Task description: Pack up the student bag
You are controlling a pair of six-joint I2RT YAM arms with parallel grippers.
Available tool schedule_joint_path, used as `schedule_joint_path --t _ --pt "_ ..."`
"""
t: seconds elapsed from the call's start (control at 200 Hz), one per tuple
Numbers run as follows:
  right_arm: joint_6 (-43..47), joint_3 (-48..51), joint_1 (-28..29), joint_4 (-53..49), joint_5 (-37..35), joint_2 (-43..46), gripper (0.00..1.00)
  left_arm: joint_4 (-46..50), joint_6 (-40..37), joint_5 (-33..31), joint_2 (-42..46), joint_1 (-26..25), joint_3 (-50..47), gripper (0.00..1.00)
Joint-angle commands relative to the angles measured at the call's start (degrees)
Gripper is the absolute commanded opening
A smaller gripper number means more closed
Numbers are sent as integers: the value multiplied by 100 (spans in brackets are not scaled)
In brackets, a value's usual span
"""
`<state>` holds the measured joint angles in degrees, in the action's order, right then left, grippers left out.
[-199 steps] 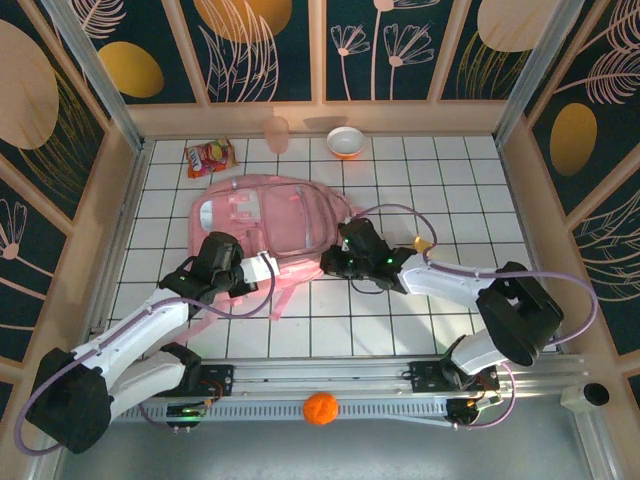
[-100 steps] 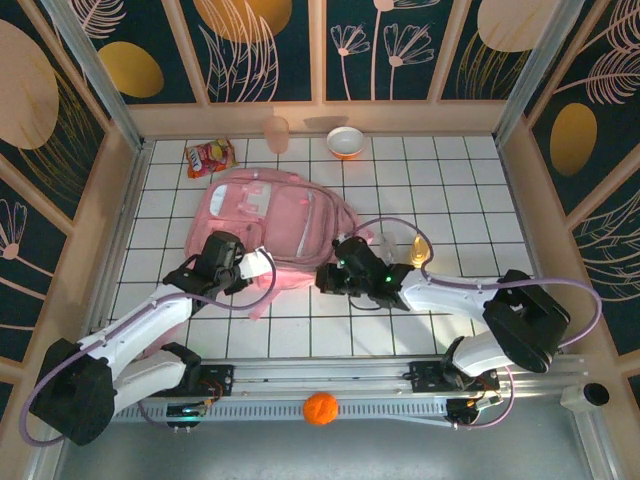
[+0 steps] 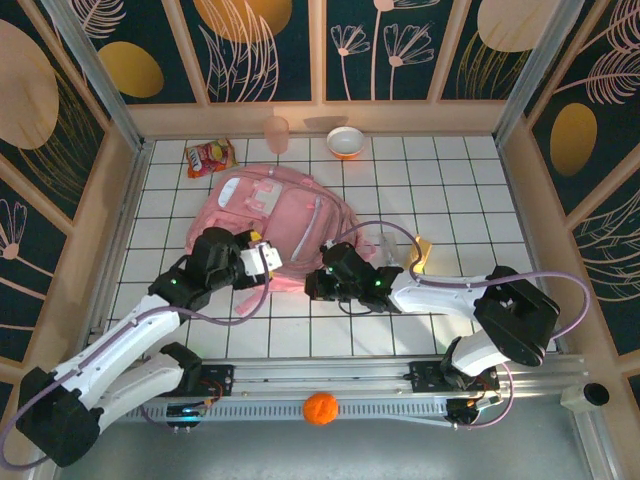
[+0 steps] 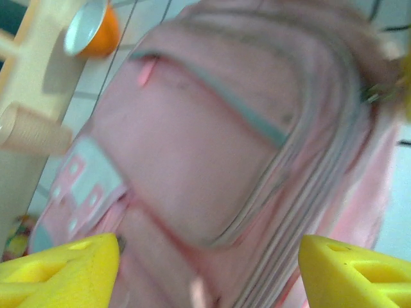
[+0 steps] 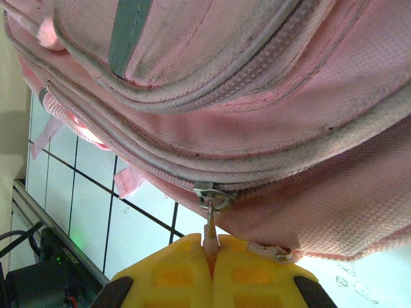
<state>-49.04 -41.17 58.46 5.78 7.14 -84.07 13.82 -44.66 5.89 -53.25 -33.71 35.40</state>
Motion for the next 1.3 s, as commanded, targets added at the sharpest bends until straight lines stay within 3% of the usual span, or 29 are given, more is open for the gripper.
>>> schedule_joint_path --t 0.0,0.27,0.39,0.465,0.535,1.051,1.186,1.296 --pt "-49 -162 8 142 3 36 0 -261 -286 527 -496 -208 162 71" --pt "1 -194 -30 144 50 59 0 -910 -490 577 -1442 -496 135 65" --pt "14 -140 -87 237 142 149 0 -898 -541 396 -1587 -503 104 41" --pt "28 -81 -172 199 156 252 0 -800 -584 133 -1542 -502 52 17" --pt "67 -5 -294 86 156 378 0 -662 -626 -65 -1422 -503 -18 0" --pt "1144 380 -1842 -768 651 1028 0 509 -710 -296 -486 -127 -231 0" --pt "1253 346 -1907 -404 913 838 0 924 -776 -180 -183 -133 -240 0" --pt "1130 351 -1627 -146 901 795 0 1170 -611 -381 131 -123 -233 0"
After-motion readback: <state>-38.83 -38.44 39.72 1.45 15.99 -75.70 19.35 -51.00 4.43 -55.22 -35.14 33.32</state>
